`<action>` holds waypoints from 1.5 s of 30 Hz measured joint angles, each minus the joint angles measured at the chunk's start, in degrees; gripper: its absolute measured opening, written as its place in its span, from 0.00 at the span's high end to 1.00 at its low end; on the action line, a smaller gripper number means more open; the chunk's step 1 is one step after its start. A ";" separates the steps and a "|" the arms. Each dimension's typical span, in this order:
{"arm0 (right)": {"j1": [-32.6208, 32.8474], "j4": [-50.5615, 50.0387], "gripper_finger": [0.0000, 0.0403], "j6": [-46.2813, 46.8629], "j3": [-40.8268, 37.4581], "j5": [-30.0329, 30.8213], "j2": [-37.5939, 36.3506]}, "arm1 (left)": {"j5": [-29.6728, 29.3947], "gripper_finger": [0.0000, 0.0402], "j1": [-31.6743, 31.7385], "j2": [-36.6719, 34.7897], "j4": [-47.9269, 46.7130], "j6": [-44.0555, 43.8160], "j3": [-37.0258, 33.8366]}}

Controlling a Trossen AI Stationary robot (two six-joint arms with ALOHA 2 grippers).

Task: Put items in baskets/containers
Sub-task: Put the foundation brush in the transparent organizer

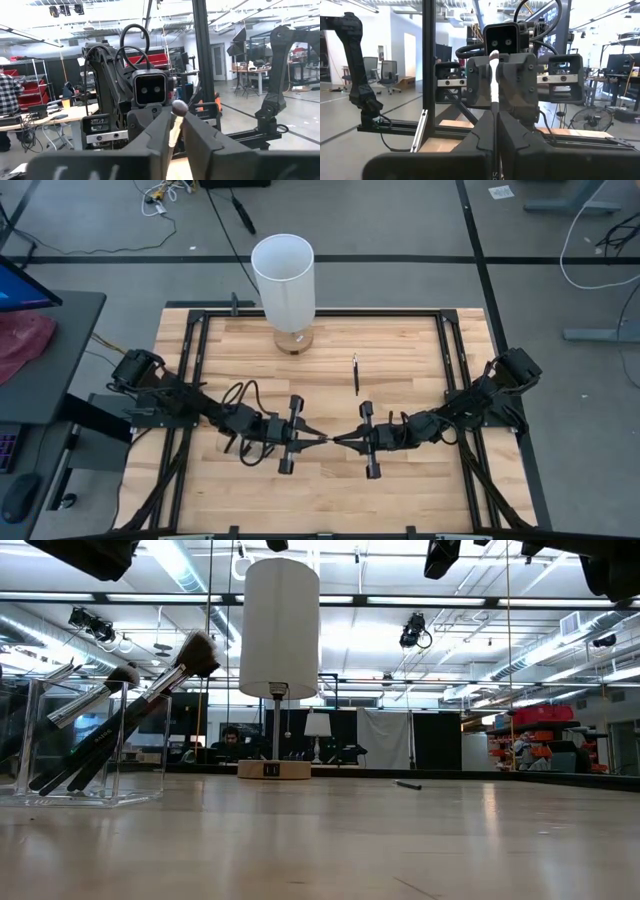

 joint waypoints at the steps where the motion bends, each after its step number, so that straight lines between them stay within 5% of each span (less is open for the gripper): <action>1: 0.00 0.00 0.99 0.00 0.00 -0.06 0.00 | -0.05 0.88 -0.02 0.00 0.00 0.02 0.00; 13: 0.00 -1.62 0.97 2.16 0.00 -0.11 -0.07 | -0.15 0.95 -0.07 0.00 -0.36 -0.01 -0.02; 20: 0.30 -4.23 0.80 2.34 -0.11 0.11 -0.55 | -1.26 0.97 -1.29 -0.68 0.47 0.30 -0.02; 25: 2.81 -11.49 0.69 1.36 -0.11 6.44 -4.37 | -6.47 0.97 -4.19 -5.20 -5.44 3.19 -0.03; 36: 7.94 -20.45 0.61 0.98 -0.09 12.25 -10.23 | -24.66 0.97 -15.63 -24.28 -38.03 1.30 0.05; 40: 7.70 -21.42 0.61 2.30 -0.09 12.64 -10.23 | -29.75 0.97 -20.42 -29.07 -62.21 -9.76 6.03; 45: 6.96 -21.59 0.61 2.99 -0.09 12.96 -10.23 | -30.55 0.97 -23.28 -28.34 -100.49 -33.85 18.50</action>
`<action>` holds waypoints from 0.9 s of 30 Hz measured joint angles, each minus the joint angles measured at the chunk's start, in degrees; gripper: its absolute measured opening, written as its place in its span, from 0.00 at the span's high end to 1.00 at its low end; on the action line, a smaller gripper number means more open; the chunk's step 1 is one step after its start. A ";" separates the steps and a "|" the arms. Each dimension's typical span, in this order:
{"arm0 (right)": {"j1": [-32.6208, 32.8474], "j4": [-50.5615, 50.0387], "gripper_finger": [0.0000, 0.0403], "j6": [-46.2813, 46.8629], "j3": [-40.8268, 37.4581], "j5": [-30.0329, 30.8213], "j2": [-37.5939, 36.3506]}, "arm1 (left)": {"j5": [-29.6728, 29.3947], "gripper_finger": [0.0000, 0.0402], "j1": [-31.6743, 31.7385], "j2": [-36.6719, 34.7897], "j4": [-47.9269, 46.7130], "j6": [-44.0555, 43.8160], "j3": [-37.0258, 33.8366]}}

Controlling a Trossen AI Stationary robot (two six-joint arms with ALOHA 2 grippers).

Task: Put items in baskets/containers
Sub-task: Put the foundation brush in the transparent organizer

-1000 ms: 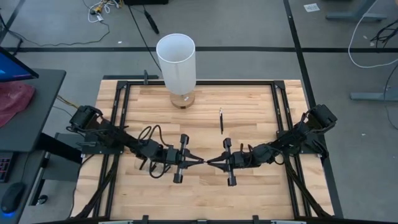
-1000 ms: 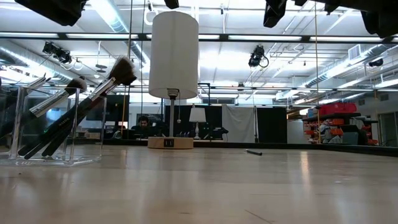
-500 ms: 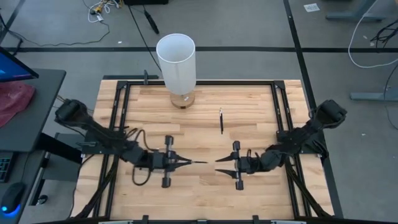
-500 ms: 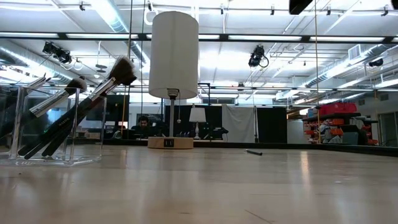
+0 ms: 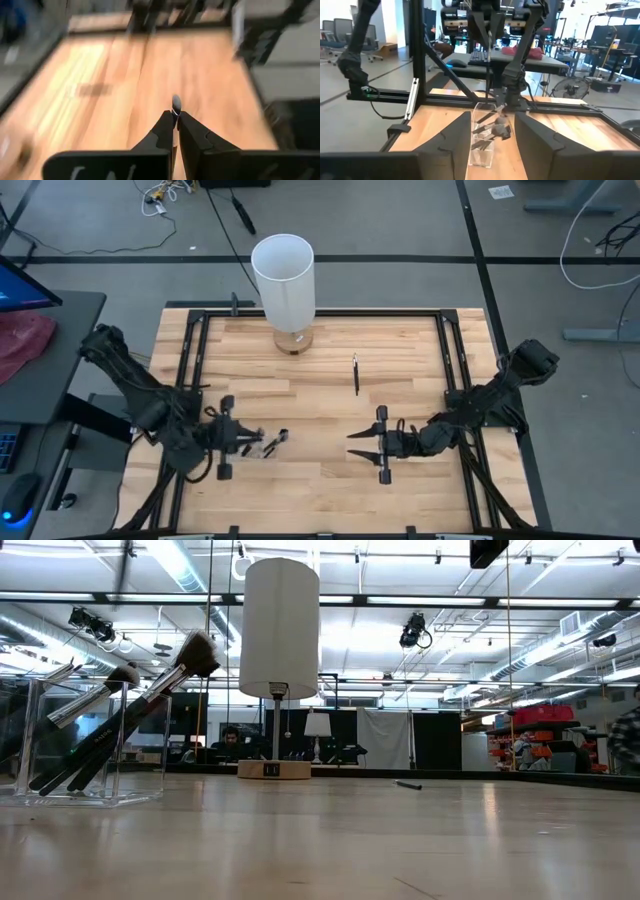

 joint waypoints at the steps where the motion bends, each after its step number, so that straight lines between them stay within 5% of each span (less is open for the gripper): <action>1: -0.08 0.01 0.61 0.01 0.00 0.02 0.00 | 0.37 0.97 -0.08 0.59 -5.94 -4.41 1.54; 4: -0.34 -0.01 0.61 0.00 0.00 0.03 0.00 | 3.20 0.97 -0.07 1.85 -18.27 -14.22 2.90; 7: -0.31 -0.01 0.61 0.02 0.00 0.04 0.00 | 4.85 0.97 -0.08 2.15 -20.73 -20.19 -0.17; 17: -0.33 -0.05 0.61 0.02 0.00 0.04 0.00 | 8.56 0.95 0.25 2.26 -4.30 -29.33 -14.42; 27: -0.34 -0.05 0.61 0.62 0.00 0.07 0.02 | 9.29 0.95 4.21 2.26 -3.75 -33.09 -16.12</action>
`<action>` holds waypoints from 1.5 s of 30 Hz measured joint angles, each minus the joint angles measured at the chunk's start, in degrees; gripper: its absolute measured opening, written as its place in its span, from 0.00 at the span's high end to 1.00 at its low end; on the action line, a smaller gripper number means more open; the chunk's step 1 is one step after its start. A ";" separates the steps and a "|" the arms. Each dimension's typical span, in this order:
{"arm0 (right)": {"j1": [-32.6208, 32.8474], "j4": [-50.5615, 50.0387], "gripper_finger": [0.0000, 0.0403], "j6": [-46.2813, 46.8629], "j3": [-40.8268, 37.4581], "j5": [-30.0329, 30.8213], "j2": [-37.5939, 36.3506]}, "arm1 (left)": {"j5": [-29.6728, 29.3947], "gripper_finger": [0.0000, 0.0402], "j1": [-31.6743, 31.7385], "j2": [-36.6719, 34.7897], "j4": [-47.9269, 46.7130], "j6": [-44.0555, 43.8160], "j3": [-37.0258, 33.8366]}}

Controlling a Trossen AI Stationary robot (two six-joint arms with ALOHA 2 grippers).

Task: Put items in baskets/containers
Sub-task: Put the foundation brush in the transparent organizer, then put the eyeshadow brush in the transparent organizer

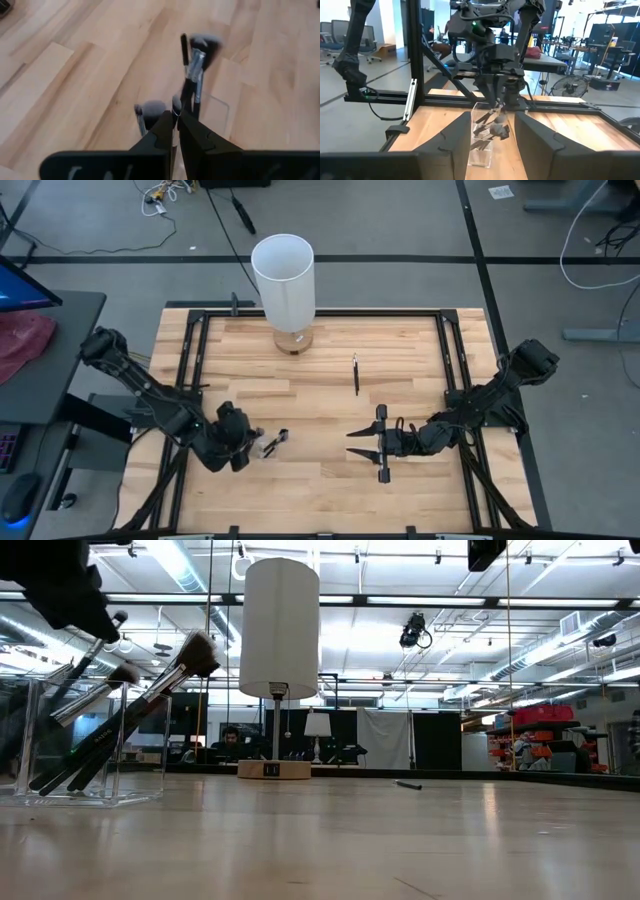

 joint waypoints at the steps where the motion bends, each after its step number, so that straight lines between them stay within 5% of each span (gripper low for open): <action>1: 0.00 0.00 0.61 0.31 0.00 0.00 0.00 | 0.00 0.95 0.29 0.00 0.00 0.42 0.00; 17: 0.00 -1.25 0.61 0.90 0.04 0.00 0.02 | 0.85 0.68 1.72 -0.06 -0.09 1.43 0.00; 27: -1.04 -2.27 0.61 3.00 0.07 0.00 0.02 | 1.04 0.64 2.31 -0.31 -0.48 10.70 6.79; 34: -6.00 -17.11 0.61 21.25 0.07 0.15 0.09 | -13.29 0.64 2.53 -0.23 11.51 26.79 7.21; 45: -21.90 -48.78 0.61 53.70 -0.01 10.65 0.62 | -13.89 0.65 11.43 7.62 35.09 34.94 0.06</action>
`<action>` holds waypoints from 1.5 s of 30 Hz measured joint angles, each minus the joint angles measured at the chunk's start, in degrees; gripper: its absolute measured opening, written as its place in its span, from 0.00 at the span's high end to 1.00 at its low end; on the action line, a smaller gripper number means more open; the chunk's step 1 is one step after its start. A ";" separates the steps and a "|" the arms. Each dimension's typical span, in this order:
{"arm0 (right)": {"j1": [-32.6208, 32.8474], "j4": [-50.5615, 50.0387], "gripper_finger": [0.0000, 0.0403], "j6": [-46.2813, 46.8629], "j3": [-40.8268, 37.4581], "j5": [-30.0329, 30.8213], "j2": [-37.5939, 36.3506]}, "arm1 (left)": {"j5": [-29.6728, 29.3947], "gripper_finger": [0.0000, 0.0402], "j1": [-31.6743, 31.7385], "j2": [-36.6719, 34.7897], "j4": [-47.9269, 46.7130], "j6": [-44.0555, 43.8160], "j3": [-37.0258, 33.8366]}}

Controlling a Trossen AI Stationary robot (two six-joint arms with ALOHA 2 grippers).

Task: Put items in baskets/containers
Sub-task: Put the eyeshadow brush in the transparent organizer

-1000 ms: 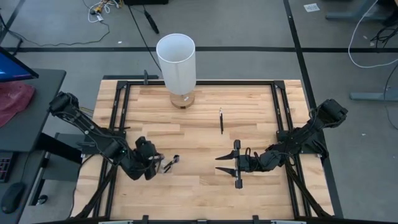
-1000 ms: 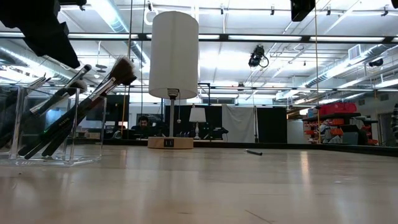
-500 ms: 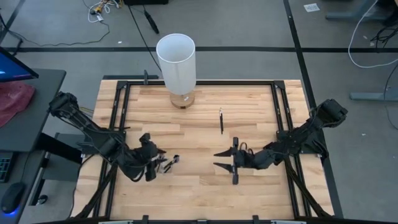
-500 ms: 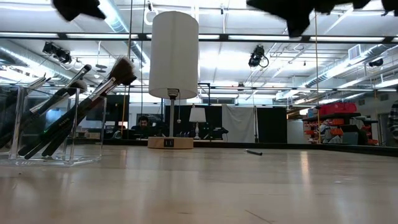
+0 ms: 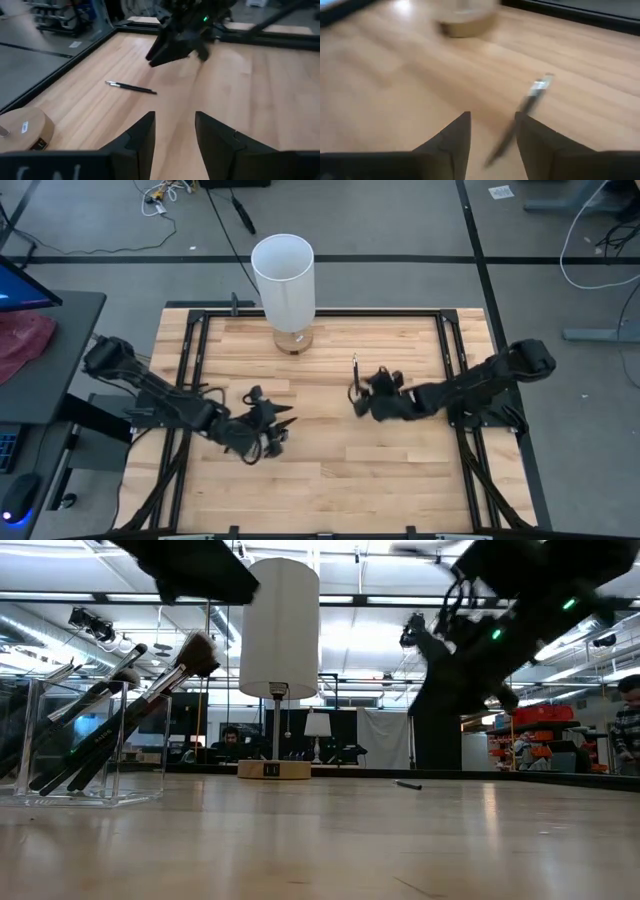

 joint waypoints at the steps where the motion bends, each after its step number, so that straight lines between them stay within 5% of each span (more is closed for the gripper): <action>1: -1.97 -1.02 0.61 0.97 0.01 0.00 0.53 | 0.01 0.65 0.94 1.38 1.84 0.07 -0.01; 10: -13.30 5.93 0.61 -4.76 0.04 -7.02 7.65 | 2.48 0.65 4.76 12.57 18.23 3.08 -0.04; 22: -18.99 14.99 0.61 -5.84 0.10 -9.41 19.37 | 5.01 0.65 4.74 14.48 21.07 3.07 -0.04; 32: -17.54 12.34 0.61 -8.29 0.10 -11.17 18.37 | 5.02 0.65 4.74 14.45 21.15 3.07 -0.04; 39: -17.25 7.26 0.61 -10.74 -0.11 -18.41 13.23 | 5.02 0.65 4.74 14.42 21.12 3.07 -0.04; 45: -17.33 5.20 0.61 -10.80 -0.12 -17.30 10.09 | 5.02 0.65 4.67 14.42 21.10 3.05 -0.04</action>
